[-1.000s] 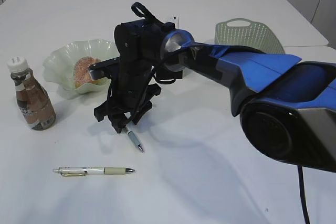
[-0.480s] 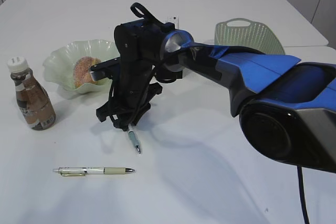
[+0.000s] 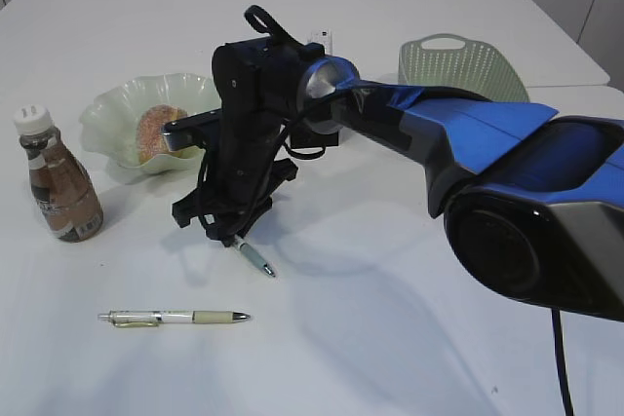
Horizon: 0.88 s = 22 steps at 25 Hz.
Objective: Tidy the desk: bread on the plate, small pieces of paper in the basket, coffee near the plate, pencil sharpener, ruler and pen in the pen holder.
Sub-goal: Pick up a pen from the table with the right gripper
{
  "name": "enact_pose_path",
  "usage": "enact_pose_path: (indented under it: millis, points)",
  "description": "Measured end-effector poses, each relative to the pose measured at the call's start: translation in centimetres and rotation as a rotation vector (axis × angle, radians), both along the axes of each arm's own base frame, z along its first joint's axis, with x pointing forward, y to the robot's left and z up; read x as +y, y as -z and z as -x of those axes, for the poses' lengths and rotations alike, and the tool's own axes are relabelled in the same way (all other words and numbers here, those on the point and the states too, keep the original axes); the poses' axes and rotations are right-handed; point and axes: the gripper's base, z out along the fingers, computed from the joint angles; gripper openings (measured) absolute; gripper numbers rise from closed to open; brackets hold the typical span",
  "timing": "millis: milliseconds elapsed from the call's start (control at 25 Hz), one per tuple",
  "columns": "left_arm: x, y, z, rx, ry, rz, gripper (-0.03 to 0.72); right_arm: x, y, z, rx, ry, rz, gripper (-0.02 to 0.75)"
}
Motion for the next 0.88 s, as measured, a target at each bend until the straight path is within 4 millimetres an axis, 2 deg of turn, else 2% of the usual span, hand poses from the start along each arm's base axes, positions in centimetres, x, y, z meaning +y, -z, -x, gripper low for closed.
enact_pose_path:
  millis: [880]
  points:
    - [0.01, 0.00, 0.00, 0.000, -0.001, -0.001, 0.310, -0.22, 0.04, -0.15, -0.018, -0.005, 0.025, 0.159]
